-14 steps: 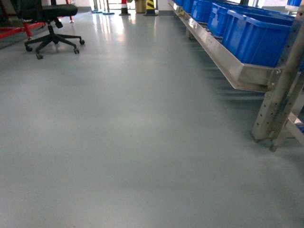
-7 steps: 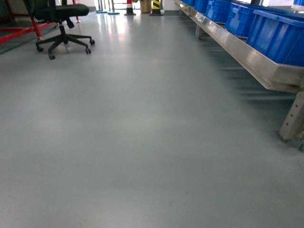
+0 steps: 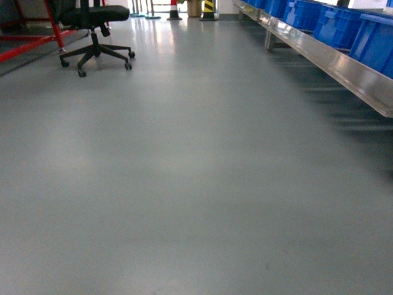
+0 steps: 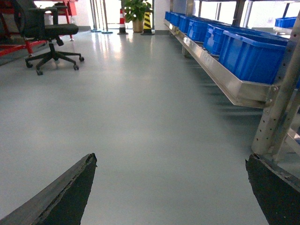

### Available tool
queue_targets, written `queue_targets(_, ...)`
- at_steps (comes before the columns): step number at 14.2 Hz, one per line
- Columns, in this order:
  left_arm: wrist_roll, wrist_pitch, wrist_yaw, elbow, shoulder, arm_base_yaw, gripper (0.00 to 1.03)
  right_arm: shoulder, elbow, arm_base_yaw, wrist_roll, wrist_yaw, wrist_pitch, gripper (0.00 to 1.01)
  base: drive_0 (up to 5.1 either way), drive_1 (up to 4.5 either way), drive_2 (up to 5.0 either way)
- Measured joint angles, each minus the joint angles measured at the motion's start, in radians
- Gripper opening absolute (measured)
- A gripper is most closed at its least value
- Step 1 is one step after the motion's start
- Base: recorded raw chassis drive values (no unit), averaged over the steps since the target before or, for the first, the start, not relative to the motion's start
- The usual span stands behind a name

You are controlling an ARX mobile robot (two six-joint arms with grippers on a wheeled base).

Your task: Pick capacitor and pack into box

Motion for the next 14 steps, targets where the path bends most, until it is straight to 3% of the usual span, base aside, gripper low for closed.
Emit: queue_targets(14,0.0,0.0,-0.001,0.0,0.0,0.0,0.44,0.0,0.0,0.0,0.0,0.0,0.0,0.98,-5.0,2.48,2.5)
